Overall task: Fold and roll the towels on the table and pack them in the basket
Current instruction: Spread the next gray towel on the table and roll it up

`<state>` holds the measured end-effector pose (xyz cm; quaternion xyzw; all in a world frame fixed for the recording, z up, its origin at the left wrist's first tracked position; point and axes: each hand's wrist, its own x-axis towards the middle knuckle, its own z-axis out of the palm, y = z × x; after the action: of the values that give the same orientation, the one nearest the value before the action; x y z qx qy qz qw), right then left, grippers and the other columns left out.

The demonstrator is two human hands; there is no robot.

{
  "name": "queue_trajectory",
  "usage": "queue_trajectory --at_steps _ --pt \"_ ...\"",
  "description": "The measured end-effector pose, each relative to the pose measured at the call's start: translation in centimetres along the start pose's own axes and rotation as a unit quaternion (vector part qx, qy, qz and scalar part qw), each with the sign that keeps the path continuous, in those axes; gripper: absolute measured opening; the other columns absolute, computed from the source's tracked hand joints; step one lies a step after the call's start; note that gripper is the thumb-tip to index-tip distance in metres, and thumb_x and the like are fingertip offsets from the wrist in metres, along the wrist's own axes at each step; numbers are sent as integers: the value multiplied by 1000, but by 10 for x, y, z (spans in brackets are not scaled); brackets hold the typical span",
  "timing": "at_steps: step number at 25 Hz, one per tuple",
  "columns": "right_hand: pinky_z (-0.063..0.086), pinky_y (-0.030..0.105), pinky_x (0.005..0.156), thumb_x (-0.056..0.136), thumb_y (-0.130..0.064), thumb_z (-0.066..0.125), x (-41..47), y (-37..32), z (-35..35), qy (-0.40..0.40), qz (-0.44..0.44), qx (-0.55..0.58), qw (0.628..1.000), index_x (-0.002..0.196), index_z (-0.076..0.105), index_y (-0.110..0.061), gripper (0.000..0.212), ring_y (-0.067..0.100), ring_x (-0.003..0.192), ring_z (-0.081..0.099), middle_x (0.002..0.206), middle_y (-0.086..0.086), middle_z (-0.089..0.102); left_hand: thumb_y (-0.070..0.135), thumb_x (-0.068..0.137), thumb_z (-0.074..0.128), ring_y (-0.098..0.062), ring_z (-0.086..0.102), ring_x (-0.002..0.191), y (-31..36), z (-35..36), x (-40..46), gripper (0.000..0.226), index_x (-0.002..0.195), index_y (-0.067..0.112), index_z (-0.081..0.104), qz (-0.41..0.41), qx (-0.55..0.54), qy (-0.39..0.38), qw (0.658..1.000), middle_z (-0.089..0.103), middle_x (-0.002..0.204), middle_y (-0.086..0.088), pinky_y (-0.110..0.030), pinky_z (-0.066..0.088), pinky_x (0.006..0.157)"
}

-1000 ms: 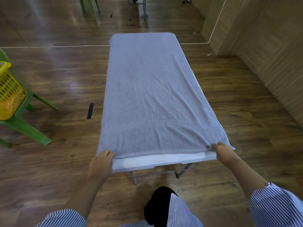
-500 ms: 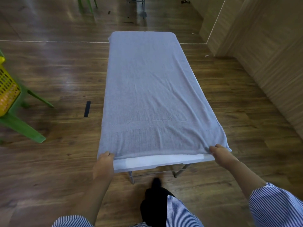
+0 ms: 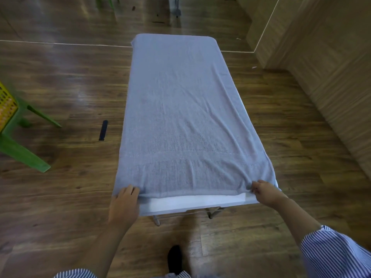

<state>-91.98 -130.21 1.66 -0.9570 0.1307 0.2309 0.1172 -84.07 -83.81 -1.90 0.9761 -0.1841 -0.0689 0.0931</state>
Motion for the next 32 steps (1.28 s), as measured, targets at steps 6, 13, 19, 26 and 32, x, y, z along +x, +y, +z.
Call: queue_trajectory --at_steps 6,13,19,26,32 --pt "32 22 72 90 -13 48 -10 9 3 24 -2 25 999 102 63 -13 19 21 96 58 76 -17 39 22 72 57 -22 61 68 7 3 3 13 83 19 62 45 7 44 998 56 76 4 -32 42 54" --pt "45 33 76 92 -20 47 -21 21 7 52 -54 14 997 110 59 -22 21 24 91 59 104 -2 52 29 84 48 -29 63 74 20 12 -3 27 90 10 67 5 4 74 997 64 83 -4 -39 50 57" --pt "36 27 62 92 -22 47 -10 29 -4 71 -129 -31 989 104 56 -18 16 21 87 59 102 -3 51 -2 63 82 -27 65 70 29 12 -9 32 89 13 71 -34 -10 103 994 65 82 -3 -36 48 51" --pt "50 37 69 95 -22 45 5 45 -10 75 -139 -1 988 123 57 -21 30 26 89 63 113 0 54 -20 56 75 -33 64 71 32 22 -9 40 88 4 70 -57 -31 118 991 65 82 -11 -41 51 55" --pt "42 30 63 88 -32 49 0 54 -10 48 -81 -27 995 89 57 -20 15 16 80 57 85 -9 52 -16 57 70 -34 62 70 17 25 -16 41 89 9 68 -45 16 70 996 62 83 -10 -40 52 52"
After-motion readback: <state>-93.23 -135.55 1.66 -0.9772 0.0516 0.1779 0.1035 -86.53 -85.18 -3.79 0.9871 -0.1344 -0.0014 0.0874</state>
